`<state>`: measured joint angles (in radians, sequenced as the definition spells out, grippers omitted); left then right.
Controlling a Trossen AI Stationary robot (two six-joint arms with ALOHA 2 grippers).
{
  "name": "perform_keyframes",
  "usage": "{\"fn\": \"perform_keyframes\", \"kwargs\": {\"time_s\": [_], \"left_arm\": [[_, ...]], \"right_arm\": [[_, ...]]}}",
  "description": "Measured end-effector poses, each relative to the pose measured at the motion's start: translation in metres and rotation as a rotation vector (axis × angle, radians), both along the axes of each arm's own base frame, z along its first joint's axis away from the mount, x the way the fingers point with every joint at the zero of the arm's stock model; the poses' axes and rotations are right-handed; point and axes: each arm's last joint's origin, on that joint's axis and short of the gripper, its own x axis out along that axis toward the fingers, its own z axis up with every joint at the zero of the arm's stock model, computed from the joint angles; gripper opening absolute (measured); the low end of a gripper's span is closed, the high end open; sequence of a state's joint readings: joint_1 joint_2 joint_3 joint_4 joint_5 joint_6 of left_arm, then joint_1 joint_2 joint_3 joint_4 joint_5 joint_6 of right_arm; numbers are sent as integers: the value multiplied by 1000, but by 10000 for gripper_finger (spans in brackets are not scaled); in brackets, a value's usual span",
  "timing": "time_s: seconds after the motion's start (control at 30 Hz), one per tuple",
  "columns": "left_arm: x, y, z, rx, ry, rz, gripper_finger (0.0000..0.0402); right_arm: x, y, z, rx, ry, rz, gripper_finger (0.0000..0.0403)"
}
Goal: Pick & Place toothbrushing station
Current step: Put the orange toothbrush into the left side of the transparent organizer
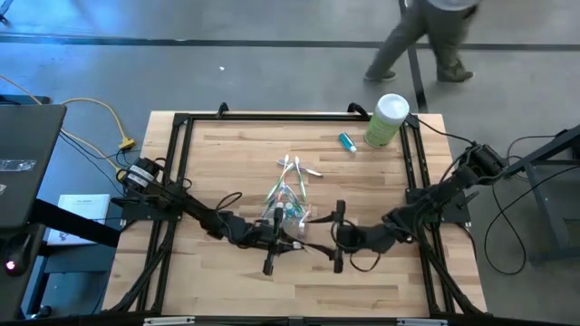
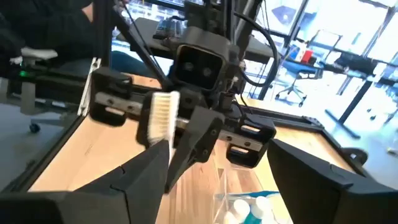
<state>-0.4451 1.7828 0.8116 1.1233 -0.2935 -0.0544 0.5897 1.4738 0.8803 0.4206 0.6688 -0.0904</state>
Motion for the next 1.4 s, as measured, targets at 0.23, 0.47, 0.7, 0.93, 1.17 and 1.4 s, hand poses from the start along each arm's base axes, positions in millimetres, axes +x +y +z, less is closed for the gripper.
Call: {"fn": "perform_keyframes", "kwargs": {"time_s": [0.23, 0.47, 0.7, 0.93, 1.17, 1.4], "left_arm": [[-13, -1, 17, -22, 110, 42, 5], [-48, 5, 55, -83, 239, 36, 5], [-80, 7, 61, -38, 391, 153, 7], [-99, -7, 55, -8, 418, 300, 10], [-114, -1, 66, 100, 345, 553, 8], [-98, 30, 53, 37, 396, 636, 7]], "right_arm": [[-20, 24, -1, -83, 3, -31, 263], [-37, 39, -7, -152, 41, -100, 263], [-45, 44, -16, -120, 100, -78, 263], [-46, 39, -24, -83, 149, -109, 263], [-39, 33, -25, -54, 178, -75, 263], [-32, 25, -27, -1, 213, -52, 263]]}}
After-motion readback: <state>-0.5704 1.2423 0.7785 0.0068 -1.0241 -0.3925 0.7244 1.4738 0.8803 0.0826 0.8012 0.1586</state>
